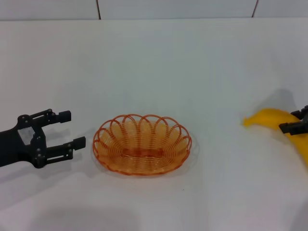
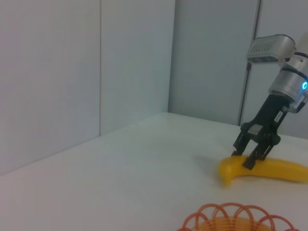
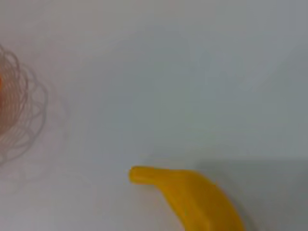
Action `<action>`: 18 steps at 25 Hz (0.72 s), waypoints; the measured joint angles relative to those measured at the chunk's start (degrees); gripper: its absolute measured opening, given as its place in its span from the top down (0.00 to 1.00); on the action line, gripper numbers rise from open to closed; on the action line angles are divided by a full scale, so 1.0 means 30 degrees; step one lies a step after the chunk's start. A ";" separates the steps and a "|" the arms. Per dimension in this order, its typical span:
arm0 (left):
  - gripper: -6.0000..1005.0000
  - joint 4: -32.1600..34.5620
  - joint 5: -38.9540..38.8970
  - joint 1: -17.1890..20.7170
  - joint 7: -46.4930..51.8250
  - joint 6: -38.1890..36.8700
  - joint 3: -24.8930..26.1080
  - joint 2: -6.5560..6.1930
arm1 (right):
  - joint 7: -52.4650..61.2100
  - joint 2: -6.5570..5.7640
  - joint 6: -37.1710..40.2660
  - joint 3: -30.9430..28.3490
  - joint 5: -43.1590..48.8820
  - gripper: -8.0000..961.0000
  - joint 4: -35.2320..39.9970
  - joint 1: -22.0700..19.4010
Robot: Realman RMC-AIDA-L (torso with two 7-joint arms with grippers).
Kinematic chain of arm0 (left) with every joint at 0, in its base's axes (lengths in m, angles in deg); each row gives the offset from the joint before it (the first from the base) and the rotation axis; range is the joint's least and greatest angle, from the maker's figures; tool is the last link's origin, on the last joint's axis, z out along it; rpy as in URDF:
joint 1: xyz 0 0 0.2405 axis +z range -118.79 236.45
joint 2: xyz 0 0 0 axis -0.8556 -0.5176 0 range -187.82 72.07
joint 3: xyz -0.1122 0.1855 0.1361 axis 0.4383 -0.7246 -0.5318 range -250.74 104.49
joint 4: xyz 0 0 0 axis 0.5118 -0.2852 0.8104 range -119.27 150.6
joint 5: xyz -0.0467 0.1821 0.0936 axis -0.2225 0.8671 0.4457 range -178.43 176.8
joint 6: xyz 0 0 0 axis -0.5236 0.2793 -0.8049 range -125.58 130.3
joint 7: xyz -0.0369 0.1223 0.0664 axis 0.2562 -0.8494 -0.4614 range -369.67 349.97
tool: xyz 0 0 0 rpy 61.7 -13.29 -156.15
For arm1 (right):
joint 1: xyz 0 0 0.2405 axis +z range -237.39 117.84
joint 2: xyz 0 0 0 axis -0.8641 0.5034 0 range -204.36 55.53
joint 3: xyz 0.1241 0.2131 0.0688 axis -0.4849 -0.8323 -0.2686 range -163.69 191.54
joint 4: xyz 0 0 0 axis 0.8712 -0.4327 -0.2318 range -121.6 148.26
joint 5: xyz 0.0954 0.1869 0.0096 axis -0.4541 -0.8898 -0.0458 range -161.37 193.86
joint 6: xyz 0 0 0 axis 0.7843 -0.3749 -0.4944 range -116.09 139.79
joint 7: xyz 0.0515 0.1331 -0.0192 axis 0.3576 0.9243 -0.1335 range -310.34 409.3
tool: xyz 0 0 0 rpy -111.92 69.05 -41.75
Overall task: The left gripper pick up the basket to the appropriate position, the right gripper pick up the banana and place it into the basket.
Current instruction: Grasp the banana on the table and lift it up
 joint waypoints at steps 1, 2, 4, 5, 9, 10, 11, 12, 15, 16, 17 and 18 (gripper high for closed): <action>0.21 0.0000 0.0000 0.0000 0.0001 -0.0001 0.0000 0.0000 | 0.0013 0.0012 0.0007 0.0006 0.0003 0.24 0.0004 -0.0001; 0.21 0.0000 0.0000 0.0000 0.0003 -0.0003 0.0000 0.0000 | 0.0018 0.0025 0.0017 0.0028 0.0003 0.28 0.0010 0.0000; 0.21 0.0000 -0.0001 -0.0001 0.0023 -0.0004 0.0000 0.0000 | 0.0021 0.0034 0.0037 0.0114 0.0010 0.38 0.0018 0.0002; 0.21 0.0000 -0.0002 -0.0001 0.0028 -0.0004 0.0000 0.0000 | 0.0021 0.0045 0.0042 0.0176 0.0050 0.42 0.0019 0.0003; 0.21 0.0000 -0.0001 -0.0001 0.0059 -0.0004 0.0000 0.0000 | 0.0021 0.0076 0.0057 0.0257 0.0223 0.47 0.0035 0.0003; 0.21 0.0000 -0.0001 -0.0001 0.0060 -0.0005 0.0000 0.0000 | 0.0021 0.0080 0.0058 0.0261 0.0227 0.47 0.0045 0.0002; 0.21 0.0000 -0.0001 -0.0001 0.0060 -0.0005 0.0000 0.0000 | 0.0021 0.0086 0.0059 0.0263 0.0228 0.47 0.0055 0.0001; 0.21 0.0000 -0.0002 -0.0001 0.0061 -0.0004 0.0000 0.0000 | 0.0021 0.0094 0.0066 0.0264 0.0223 0.47 0.0073 0.0001; 0.21 0.0000 -0.0001 -0.0001 0.0062 -0.0004 0.0000 0.0000 | 0.0020 0.0102 0.0183 0.0267 0.0146 0.47 0.0130 -0.0001; 0.21 0.0000 -0.0001 -0.0001 0.0062 -0.0004 0.0000 0.0000 | 0.0020 0.0094 0.0253 0.0267 0.0115 0.47 0.0145 -0.0001; 0.21 0.0000 -0.0001 -0.0001 0.0062 -0.0004 0.0001 0.0000 | 0.0020 0.0087 0.0284 0.0266 0.0096 0.47 0.0156 -0.0001; 0.21 0.0000 -0.0001 -0.0001 0.0064 -0.0004 0.0001 0.0000 | 0.0020 0.0082 0.0300 0.0258 0.0085 0.47 0.0161 -0.0001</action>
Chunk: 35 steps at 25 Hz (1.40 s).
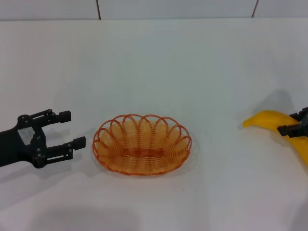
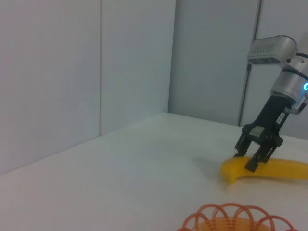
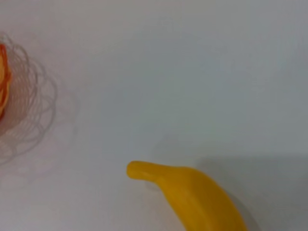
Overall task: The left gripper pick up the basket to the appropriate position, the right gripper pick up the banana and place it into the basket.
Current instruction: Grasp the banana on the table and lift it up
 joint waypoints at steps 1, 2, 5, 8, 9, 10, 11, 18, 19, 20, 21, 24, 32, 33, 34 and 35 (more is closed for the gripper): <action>0.21 0.0000 0.0000 0.0000 0.0000 0.0000 0.0000 0.0000 | 0.0000 0.0000 0.0002 -0.0014 -0.0003 0.47 0.0002 0.0004; 0.21 0.0000 0.0000 0.0000 0.0001 0.0000 0.0000 0.0000 | 0.0000 -0.0001 0.0002 -0.0029 -0.0003 0.47 0.0004 0.0018; 0.21 0.0000 0.0000 0.0000 0.0005 0.0000 0.0000 0.0000 | 0.0000 -0.0002 0.0002 -0.0061 -0.0012 0.47 0.0007 0.0074; 0.21 0.0000 0.0000 -0.0001 0.0010 0.0000 0.0000 0.0000 | 0.0000 -0.0001 0.0002 -0.0092 -0.0016 0.47 0.0007 0.0078; 0.21 0.0000 0.0000 0.0000 0.0010 0.0000 0.0000 0.0000 | 0.0001 -0.0001 0.0002 -0.0101 -0.0019 0.47 0.0007 0.0080; 0.21 0.0000 0.0001 -0.0001 0.0015 0.0001 0.0000 0.0000 | 0.0000 0.0000 0.0002 -0.0108 -0.0022 0.47 0.0006 0.0081; 0.21 0.0000 0.0001 0.0000 0.0023 0.0001 -0.0001 0.0001 | 0.0000 0.0000 0.0003 -0.0116 -0.0024 0.47 0.0007 0.0083; 0.21 0.0000 -0.0187 0.0035 -0.0001 0.0000 -0.0001 0.0000 | 0.0000 0.0003 0.0209 -0.0187 -0.0103 0.47 0.0132 0.0090; 0.21 0.0000 -0.0213 0.0050 -0.0009 0.0001 -0.0001 0.0000 | 0.0000 0.0008 0.0218 -0.0189 -0.0109 0.47 0.0187 0.0090; 0.21 0.0000 -0.0224 0.0053 -0.0013 0.0000 -0.0001 0.0000 | 0.0004 0.0014 0.0228 -0.0191 -0.0114 0.47 0.0224 0.0090; 0.21 0.0000 -0.0224 0.0053 -0.0013 0.0000 -0.0001 0.0000 | 0.0018 0.0017 0.0236 -0.0194 -0.0131 0.47 0.0252 0.0090; 0.21 0.0000 -0.0234 0.0042 -0.0018 0.0001 -0.0002 0.0001 | 0.0043 0.0004 0.0298 -0.0198 -0.0277 0.47 0.0264 0.0095; 0.21 0.0000 -0.0235 0.0028 0.0009 0.0002 -0.0001 0.0000 | 0.0069 -0.0004 0.0916 -0.0228 -0.1101 0.47 0.1290 0.0013; 0.21 0.0000 -0.0235 0.0029 0.0019 0.0002 -0.0001 0.0001 | 0.0067 -0.0004 0.1084 -0.0201 -0.1359 0.47 0.1538 0.0012; 0.21 0.0000 -0.0235 0.0029 0.0020 0.0002 -0.0001 0.0000 | 0.0051 0.0000 0.1297 -0.0159 -0.1631 0.47 0.1799 0.0007; 0.21 0.0000 -0.0235 0.0028 0.0017 0.0002 -0.0002 0.0001 | 0.0028 0.0009 0.1507 -0.0088 -0.1879 0.47 0.2128 0.0002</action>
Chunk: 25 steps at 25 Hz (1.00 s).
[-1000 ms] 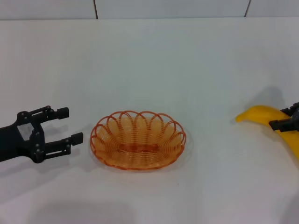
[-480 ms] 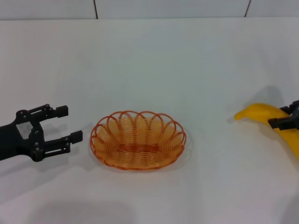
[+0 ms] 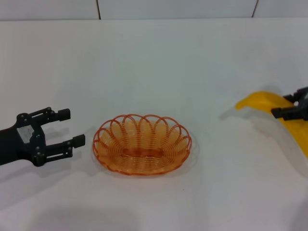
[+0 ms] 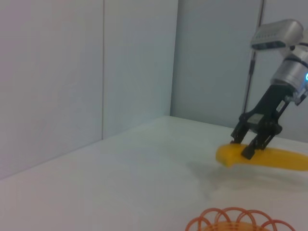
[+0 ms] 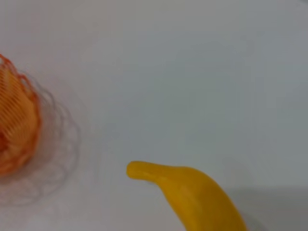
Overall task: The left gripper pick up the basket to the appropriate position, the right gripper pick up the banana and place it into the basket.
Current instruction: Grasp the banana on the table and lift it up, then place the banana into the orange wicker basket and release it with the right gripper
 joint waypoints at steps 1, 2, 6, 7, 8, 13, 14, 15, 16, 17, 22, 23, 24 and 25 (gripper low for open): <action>0.21 0.0000 0.0001 -0.0001 -0.0009 0.0000 0.0001 -0.0001 | -0.0038 0.0025 0.0155 0.0088 -0.0244 0.47 0.0222 -0.0011; 0.21 0.0000 0.0001 -0.0004 -0.0023 0.0000 0.0001 -0.0001 | -0.0071 0.0042 0.0267 0.0191 -0.0481 0.47 0.0375 -0.0016; 0.21 0.0000 0.0001 -0.0004 -0.0033 -0.0001 0.0001 -0.0001 | -0.0179 0.0060 0.0471 0.0814 -0.1650 0.47 0.0691 -0.0041; 0.21 0.0000 0.0001 0.0002 -0.0033 0.0000 0.0001 -0.0001 | -0.0208 0.0062 0.0483 0.1004 -0.2051 0.47 0.0776 -0.0030; 0.21 0.0000 0.0001 0.0002 -0.0034 0.0000 0.0000 0.0000 | -0.0222 0.0060 0.0497 0.1141 -0.2354 0.47 0.0825 0.0004; 0.21 0.0000 0.0002 0.0054 0.0025 0.0000 0.0000 -0.0001 | -0.0328 0.0013 0.0776 0.2993 -0.4678 0.47 0.1249 0.0481; 0.21 0.0000 0.0007 0.0092 0.0032 0.0000 0.0001 0.0000 | -0.0329 0.0014 0.0779 0.3455 -0.5089 0.47 0.1428 0.0523; 0.21 0.0000 0.0011 0.0114 0.0036 0.0000 0.0000 0.0000 | -0.0333 0.0033 0.0782 0.3989 -0.5528 0.47 0.1617 0.0566; 0.21 0.0000 0.0020 0.0144 0.0037 0.0000 0.0000 0.0000 | -0.0342 0.0044 0.0783 0.4464 -0.6027 0.47 0.1791 0.0587; 0.21 0.0000 0.0021 0.0162 0.0036 0.0000 0.0001 -0.0001 | -0.0349 0.0050 0.0783 0.4876 -0.6471 0.47 0.1965 0.0607; 0.21 0.0000 0.0049 0.0198 0.0044 -0.0001 0.0170 0.0000 | -0.0628 0.0061 0.0803 0.7043 -0.9392 0.47 0.3008 0.0734; 0.21 0.0000 0.0126 0.0205 0.0061 0.0000 0.0187 0.0000 | -0.0726 0.0062 0.0792 0.7445 -0.9983 0.47 0.3084 0.0818; 0.21 0.0001 0.0247 0.0216 0.0081 -0.0009 0.0194 -0.0002 | -0.0823 0.0064 0.0750 0.7778 -1.0526 0.47 0.3084 0.0905; 0.21 0.0001 0.0344 0.0236 0.0099 -0.0047 0.0193 -0.0007 | -0.0939 0.0066 0.0664 0.8020 -1.0942 0.47 0.2943 0.1020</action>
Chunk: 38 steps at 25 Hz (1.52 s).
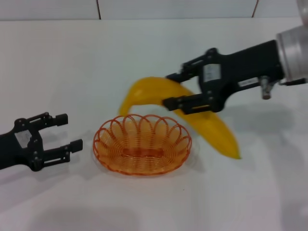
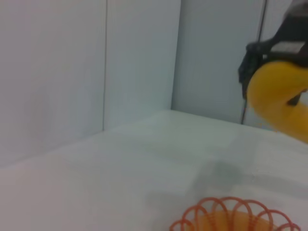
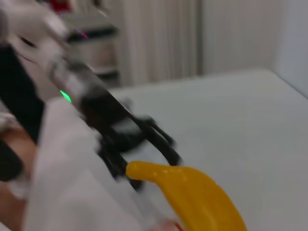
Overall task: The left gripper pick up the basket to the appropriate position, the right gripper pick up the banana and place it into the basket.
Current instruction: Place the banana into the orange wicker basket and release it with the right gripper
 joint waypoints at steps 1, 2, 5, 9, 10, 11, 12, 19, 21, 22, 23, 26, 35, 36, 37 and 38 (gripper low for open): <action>0.21 0.0006 0.0087 0.0036 0.0016 -0.0050 0.0002 -0.0016 | -0.0141 0.0001 -0.0131 0.0245 -0.0463 0.47 -0.0283 0.0155; 0.21 0.0021 0.0135 0.0089 0.0026 -0.0092 0.0007 -0.0027 | -0.0305 0.0013 -0.0263 0.0443 -0.0905 0.47 -0.0624 0.0299; 0.21 0.0126 0.0157 0.0347 0.0080 -0.0409 0.0013 -0.0106 | -0.0993 0.0035 -0.0675 0.1191 -0.1938 0.47 -0.2255 0.1020; 0.21 0.0176 0.0570 0.0461 0.0256 -0.1303 0.0016 -0.0378 | -0.1386 0.0038 -0.2033 0.2523 -0.2301 0.47 -0.4288 0.2186; 0.21 0.0177 0.1021 0.0440 0.0472 -0.1561 0.0015 -0.0465 | -0.1394 0.0040 -0.2522 0.2911 -0.2293 0.47 -0.4600 0.2402; 0.21 0.0184 0.1447 0.0407 0.0679 -0.1675 0.0016 -0.0524 | -0.1403 0.0045 -0.3124 0.3386 -0.2262 0.47 -0.4954 0.2645; 0.21 0.0189 0.1775 0.0378 0.0822 -0.1734 0.0033 -0.0554 | -0.1408 0.0040 -0.3609 0.3787 -0.2247 0.47 -0.5232 0.2871; 0.21 0.0208 0.3555 -0.0019 0.1120 -0.1718 0.1159 -0.0503 | -0.1295 0.0104 -0.5877 0.6655 -0.2193 0.47 -0.7158 0.4623; 0.21 0.0207 0.3597 -0.0074 0.1148 -0.1723 0.1247 -0.0491 | -0.1293 0.0151 -0.6232 0.7219 -0.2191 0.47 -0.7505 0.4926; 0.21 0.0207 0.3601 -0.0097 0.1151 -0.1727 0.1259 -0.0489 | -0.1309 0.0160 -0.6383 0.7437 -0.2176 0.47 -0.7680 0.5034; 0.21 0.0200 0.3610 -0.0132 0.1152 -0.1728 0.1262 -0.0486 | -0.1342 0.0161 -0.6510 0.7585 -0.2151 0.47 -0.7826 0.5114; 0.21 0.0183 0.3632 -0.0152 0.1152 -0.1733 0.1266 -0.0458 | -0.1434 0.0116 -0.6641 0.7648 -0.1830 0.47 -0.7912 0.5194; 0.21 0.0147 0.3643 -0.0216 0.1147 -0.1719 0.1274 -0.0395 | -0.1641 0.0102 -0.6856 0.7583 -0.1160 0.47 -0.7914 0.5416; 0.21 0.0147 0.3643 -0.0226 0.1147 -0.1718 0.1274 -0.0389 | -0.1757 0.0094 -0.6901 0.7580 -0.1156 0.47 -0.7935 0.5407; 0.21 0.0147 0.3643 -0.0228 0.1157 -0.1718 0.1274 -0.0387 | -0.1925 0.0095 -0.6924 0.7580 -0.1155 0.47 -0.7961 0.5375; 0.21 0.0148 0.3643 -0.0230 0.1183 -0.1720 0.1273 -0.0385 | -0.2082 0.0095 -0.6932 0.7566 -0.1155 0.46 -0.7995 0.5339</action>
